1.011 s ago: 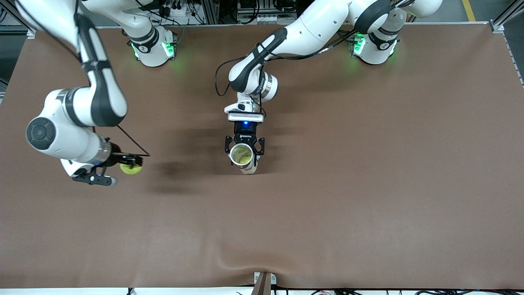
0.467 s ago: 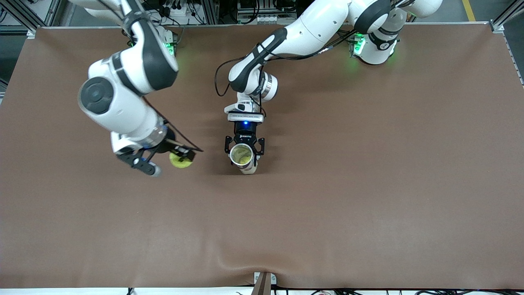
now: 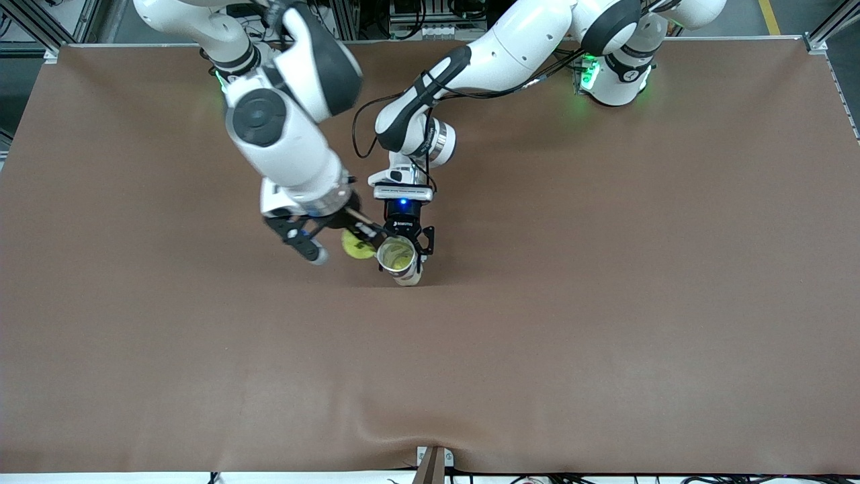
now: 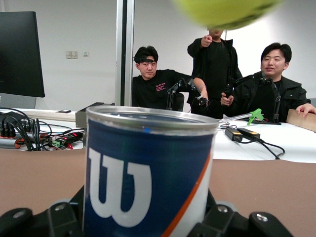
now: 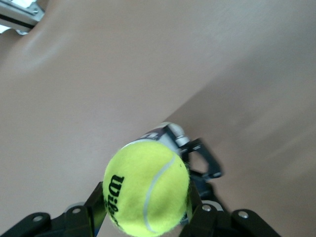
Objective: Insert tennis ball vertically with right arm
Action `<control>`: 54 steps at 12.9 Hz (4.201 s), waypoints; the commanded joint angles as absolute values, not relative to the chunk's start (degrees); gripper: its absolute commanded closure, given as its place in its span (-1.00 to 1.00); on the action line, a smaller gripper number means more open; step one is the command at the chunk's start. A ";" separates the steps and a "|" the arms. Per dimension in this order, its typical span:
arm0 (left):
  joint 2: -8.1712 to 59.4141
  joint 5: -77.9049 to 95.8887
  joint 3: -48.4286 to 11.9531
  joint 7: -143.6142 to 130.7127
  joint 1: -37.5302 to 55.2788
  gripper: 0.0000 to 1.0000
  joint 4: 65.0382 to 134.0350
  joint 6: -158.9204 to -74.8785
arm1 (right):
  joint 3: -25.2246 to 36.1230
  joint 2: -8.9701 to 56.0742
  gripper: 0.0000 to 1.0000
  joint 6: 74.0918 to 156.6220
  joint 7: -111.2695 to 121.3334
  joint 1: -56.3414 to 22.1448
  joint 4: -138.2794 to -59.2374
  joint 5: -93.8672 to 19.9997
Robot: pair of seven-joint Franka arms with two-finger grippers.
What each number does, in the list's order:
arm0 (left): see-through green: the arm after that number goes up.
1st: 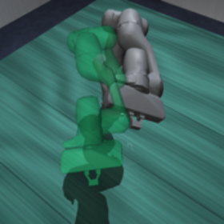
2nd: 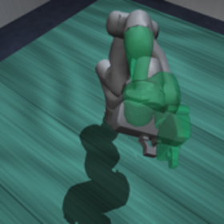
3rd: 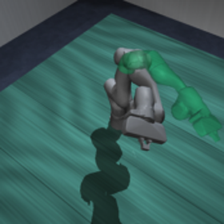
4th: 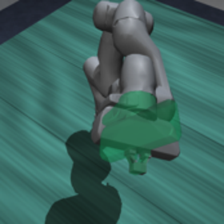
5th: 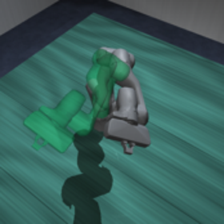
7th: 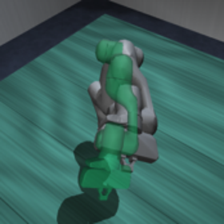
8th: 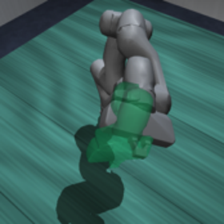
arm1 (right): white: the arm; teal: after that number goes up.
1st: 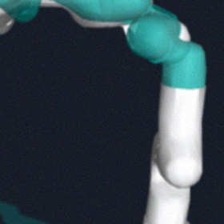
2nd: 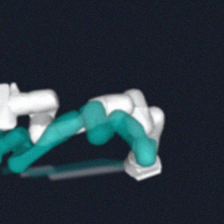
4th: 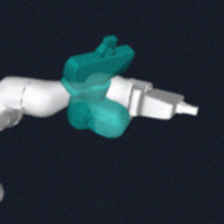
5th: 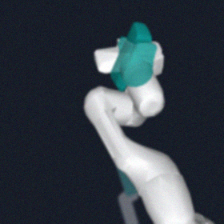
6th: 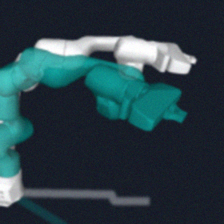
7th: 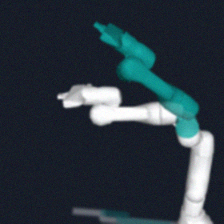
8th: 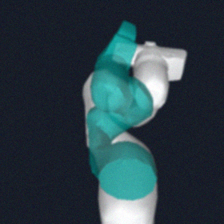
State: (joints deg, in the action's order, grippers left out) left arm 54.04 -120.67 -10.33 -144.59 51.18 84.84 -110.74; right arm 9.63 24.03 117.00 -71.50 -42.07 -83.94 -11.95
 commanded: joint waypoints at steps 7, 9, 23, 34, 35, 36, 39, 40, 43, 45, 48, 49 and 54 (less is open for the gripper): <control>56.60 -122.70 -10.72 -145.11 51.33 -0.68 81.56 -110.04 | 10.63 30.58 1.00 119.26 -75.50 -44.65 -79.80 -12.13; 56.60 -122.70 -10.72 -145.11 51.33 -0.68 81.56 -110.04 | 10.55 30.76 1.00 119.27 -75.41 -44.56 -79.89 -12.04; 56.78 -122.70 -10.72 -145.20 51.33 -0.68 81.65 -110.04 | 11.68 29.10 -1.00 111.40 -75.24 -42.72 -74.73 -12.04; 56.43 -122.35 -10.81 -145.02 51.77 -1.00 81.65 -110.04 | 14.85 12.76 -1.00 84.39 -35.74 -27.00 -70.84 -8.36; 56.34 -122.17 -10.81 -144.93 51.77 -1.00 81.65 -110.04 | 15.11 11.44 -1.00 82.98 -30.38 -25.42 -70.84 -7.83; 56.16 -121.99 -10.90 -144.93 51.94 -1.00 81.65 -110.04 | 15.73 10.12 -1.00 81.40 -25.36 -23.66 -70.93 -7.56; 55.90 -120.42 -11.34 -143.79 51.94 -1.00 81.65 -110.04 | 18.18 8.36 -1.00 77.53 -12.08 -19.87 -70.93 -6.34; 55.90 -119.98 -11.34 -143.62 51.94 -1.00 81.65 -110.04 | 18.80 7.31 -1.00 77.26 -7.52 -19.60 -71.01 -3.98; 55.72 -119.62 -11.34 -143.61 51.94 -1.00 82.09 -110.04 | 21.43 5.89 -1.00 75.51 1.13 -19.60 -71.19 -0.53; 55.81 -119.71 -11.16 -143.53 51.86 -1.00 82.26 -110.04 | 22.32 4.40 -1.00 74.27 2.11 -19.60 -72.15 -0.61; 56.07 -120.14 -10.72 -143.35 51.77 -1.00 82.44 -110.04 | 22.06 2.29 -1.00 75.40 2.02 -20.30 -76.28 -0.79; 56.07 -120.15 -10.72 -142.83 51.68 -1.00 82.53 -110.04 | 21.89 2.55 -1.00 76.28 2.02 -20.82 -76.46 -0.79; 56.07 -120.06 -10.72 -141.68 51.50 -1.00 83.32 -109.95 | 21.71 2.37 -1.00 78.92 1.93 -21.71 -78.66 -1.49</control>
